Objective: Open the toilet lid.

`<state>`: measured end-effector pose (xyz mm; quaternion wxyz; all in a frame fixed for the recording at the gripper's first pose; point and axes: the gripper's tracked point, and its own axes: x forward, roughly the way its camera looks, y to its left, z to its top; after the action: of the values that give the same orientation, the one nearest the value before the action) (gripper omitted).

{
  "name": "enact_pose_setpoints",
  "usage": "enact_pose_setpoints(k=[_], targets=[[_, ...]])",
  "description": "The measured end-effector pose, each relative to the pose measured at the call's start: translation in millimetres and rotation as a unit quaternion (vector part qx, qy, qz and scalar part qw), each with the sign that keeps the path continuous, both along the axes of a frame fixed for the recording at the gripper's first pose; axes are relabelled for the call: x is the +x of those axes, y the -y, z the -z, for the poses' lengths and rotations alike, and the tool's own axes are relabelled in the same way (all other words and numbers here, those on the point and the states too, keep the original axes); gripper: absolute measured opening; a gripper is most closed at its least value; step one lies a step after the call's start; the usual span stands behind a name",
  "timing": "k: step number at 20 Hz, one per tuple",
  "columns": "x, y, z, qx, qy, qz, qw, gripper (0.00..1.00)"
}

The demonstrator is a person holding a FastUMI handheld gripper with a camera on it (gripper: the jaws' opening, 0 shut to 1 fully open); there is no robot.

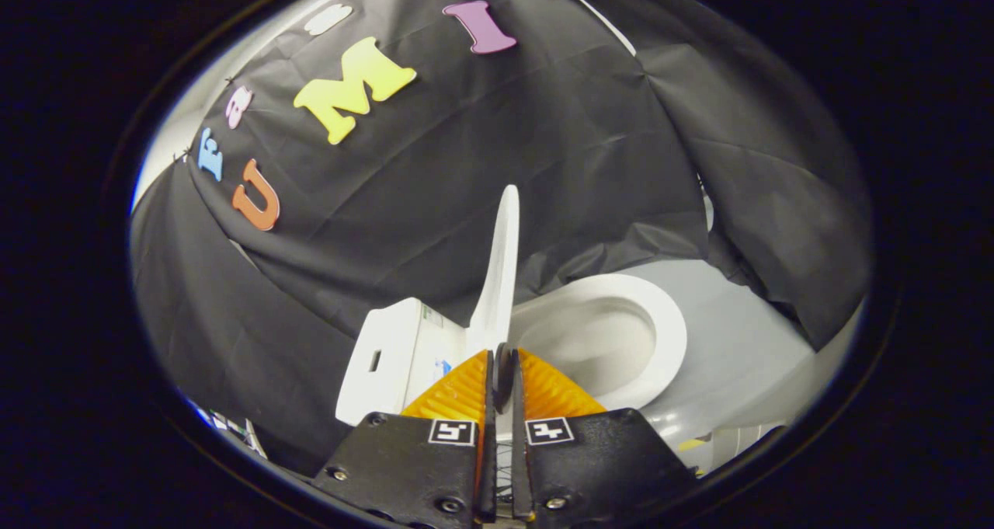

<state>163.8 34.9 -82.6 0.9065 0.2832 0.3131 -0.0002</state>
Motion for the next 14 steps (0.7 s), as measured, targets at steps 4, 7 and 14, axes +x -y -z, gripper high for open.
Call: enact_pose_setpoints(k=[4,7,14], targets=[[1.8,-2.5,-5.6,-0.024,0.011,-0.010,1.000,0.12],[-0.2,-3.8,-7.1,-0.047,0.017,-0.019,0.999,0.13],[3.0,-16.3,-11.3,-0.061,0.028,-0.030,0.997,0.13]])
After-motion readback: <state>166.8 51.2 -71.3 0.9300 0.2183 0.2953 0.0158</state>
